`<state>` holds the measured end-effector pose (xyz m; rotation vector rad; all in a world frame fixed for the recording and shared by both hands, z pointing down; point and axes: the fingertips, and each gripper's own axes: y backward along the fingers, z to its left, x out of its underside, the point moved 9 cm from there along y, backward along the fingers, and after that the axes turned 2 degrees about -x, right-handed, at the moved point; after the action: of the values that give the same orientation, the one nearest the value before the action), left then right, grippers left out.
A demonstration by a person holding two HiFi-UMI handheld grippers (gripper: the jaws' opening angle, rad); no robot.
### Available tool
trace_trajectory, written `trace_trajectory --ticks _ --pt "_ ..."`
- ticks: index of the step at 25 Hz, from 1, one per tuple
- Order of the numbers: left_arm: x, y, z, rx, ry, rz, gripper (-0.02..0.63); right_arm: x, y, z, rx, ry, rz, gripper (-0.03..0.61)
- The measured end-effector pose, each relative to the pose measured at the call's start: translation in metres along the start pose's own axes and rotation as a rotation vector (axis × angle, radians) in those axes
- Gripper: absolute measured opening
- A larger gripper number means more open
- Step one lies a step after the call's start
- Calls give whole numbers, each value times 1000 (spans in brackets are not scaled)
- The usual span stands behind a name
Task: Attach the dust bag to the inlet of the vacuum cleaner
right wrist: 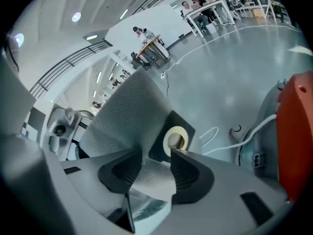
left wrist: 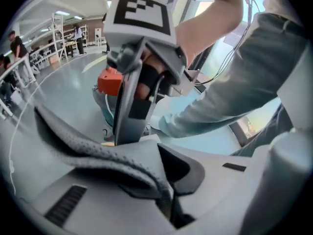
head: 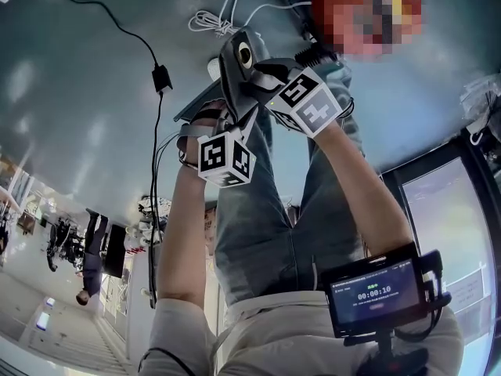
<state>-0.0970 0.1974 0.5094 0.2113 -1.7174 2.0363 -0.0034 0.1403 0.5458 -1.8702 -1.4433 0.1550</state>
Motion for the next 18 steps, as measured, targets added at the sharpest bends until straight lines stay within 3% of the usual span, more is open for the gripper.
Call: trace_trajectory --ticks 5,6,8,10,12,16,18 --pt "-4 3 -2 -22 -59 -15 16 6 -9 -2 47 13 19 176" --pt "-3 2 -1 -20 -60 -9 17 6 -9 2 70 31 20 141" --pt "-4 0 3 -7 -8 -16 17 5 -6 13 159 119 36 23" --pt "-7 -3 7 9 56 -30 17 7 -3 17 249 179 47 14" --pt "-8 -5 7 13 81 -26 17 12 0 10 295 137 52 14" --pt "-8 -6 -3 19 112 -31 17 21 7 3 262 36 28 12" --pt "-13 -7 -10 25 71 -39 17 28 7 7 208 27 36 14"
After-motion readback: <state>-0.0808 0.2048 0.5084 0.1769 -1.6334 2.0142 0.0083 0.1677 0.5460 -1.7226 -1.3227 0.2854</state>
